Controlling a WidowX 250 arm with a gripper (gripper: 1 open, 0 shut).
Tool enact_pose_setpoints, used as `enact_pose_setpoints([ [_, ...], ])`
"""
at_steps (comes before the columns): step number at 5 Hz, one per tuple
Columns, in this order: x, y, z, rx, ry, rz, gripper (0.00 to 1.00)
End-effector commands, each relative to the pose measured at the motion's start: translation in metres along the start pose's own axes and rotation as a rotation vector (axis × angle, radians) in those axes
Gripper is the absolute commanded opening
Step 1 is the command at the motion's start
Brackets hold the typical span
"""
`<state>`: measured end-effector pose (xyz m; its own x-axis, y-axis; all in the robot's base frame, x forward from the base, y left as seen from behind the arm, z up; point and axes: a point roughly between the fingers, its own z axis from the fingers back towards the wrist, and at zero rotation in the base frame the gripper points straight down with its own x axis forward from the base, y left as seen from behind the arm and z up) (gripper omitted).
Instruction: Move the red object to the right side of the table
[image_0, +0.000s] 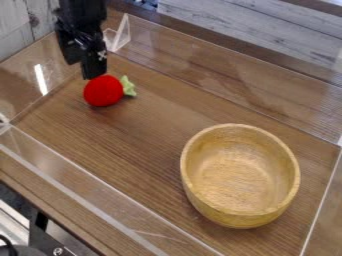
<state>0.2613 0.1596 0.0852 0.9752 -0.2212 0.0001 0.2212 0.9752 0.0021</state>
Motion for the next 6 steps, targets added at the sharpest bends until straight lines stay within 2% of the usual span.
enact_pose_setpoints([
  [1,0.007,0.002,-0.003,0.017,-0.036,0.069,1.0],
  [3,0.015,0.004,-0.002,0.012,-0.036,0.059,1.0],
  [5,0.008,0.019,-0.004,-0.005,-0.033,0.102,1.0],
  [6,0.007,0.021,0.001,-0.008,-0.031,0.193,1.0],
])
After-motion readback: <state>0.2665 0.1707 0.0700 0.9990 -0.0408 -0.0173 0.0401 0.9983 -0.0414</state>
